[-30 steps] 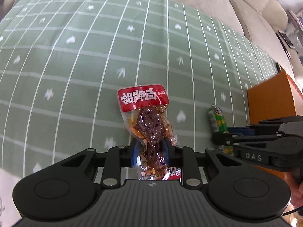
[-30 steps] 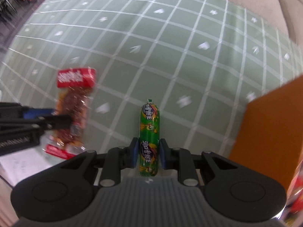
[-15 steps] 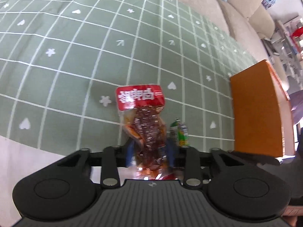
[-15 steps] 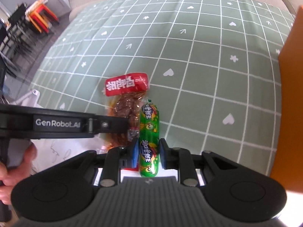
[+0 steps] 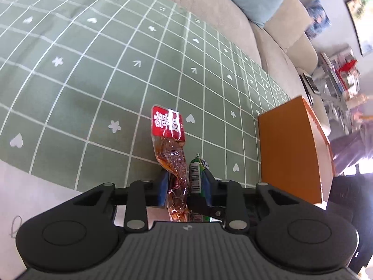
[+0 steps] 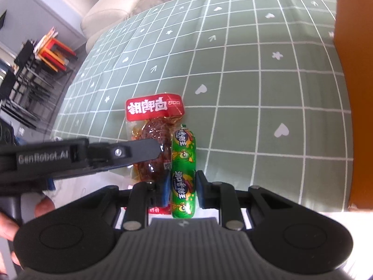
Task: Organize snacks
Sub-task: 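Lift both held snacks and carry them over the orange box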
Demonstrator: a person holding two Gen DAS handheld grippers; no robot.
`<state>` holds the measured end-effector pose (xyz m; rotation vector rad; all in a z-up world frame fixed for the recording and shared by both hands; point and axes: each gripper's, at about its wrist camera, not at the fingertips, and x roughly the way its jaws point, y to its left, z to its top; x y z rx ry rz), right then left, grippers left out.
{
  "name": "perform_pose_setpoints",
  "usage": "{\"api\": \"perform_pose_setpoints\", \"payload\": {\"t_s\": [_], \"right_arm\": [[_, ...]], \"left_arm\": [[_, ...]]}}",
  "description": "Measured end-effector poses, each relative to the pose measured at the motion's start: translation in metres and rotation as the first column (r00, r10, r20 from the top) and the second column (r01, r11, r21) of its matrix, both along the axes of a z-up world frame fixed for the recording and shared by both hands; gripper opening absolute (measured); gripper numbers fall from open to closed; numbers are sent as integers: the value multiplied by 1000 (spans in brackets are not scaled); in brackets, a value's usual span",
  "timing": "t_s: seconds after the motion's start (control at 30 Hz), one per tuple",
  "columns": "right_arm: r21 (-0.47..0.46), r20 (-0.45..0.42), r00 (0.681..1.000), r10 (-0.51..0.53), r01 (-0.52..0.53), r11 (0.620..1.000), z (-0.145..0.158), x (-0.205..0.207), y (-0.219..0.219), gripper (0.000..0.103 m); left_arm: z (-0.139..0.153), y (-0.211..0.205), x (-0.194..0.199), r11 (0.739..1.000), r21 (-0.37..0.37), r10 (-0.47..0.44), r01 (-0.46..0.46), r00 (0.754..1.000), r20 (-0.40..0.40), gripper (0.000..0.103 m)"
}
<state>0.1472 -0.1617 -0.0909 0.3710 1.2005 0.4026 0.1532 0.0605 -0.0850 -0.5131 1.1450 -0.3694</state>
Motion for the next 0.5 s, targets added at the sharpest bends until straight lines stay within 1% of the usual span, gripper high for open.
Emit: {"api": "perform_pose_setpoints", "payload": {"t_s": [0.13,0.2,0.3,0.33,0.5], "right_arm": [[66,-29,999,-35,37,997,-4,-1,-11,20],[105,-42,998,-52,56,993,-7,-1,-18,20],[154,-69,995,-75,85,984,-11,0,-26,19],[153,-65,995,-74,83,985,-11,-1,-26,19],[163,-62,994,-88,97,982,-12,-2,-27,19]], "left_arm": [[7,-15,-1,993,81,-92,87,995,49,32],[5,-19,1,988,107,-113,109,993,34,32],[-7,-14,4,995,79,-64,63,998,6,32],[-9,-14,5,995,81,-55,55,998,0,30],[-8,-24,1,987,150,-72,63,996,58,28]]}}
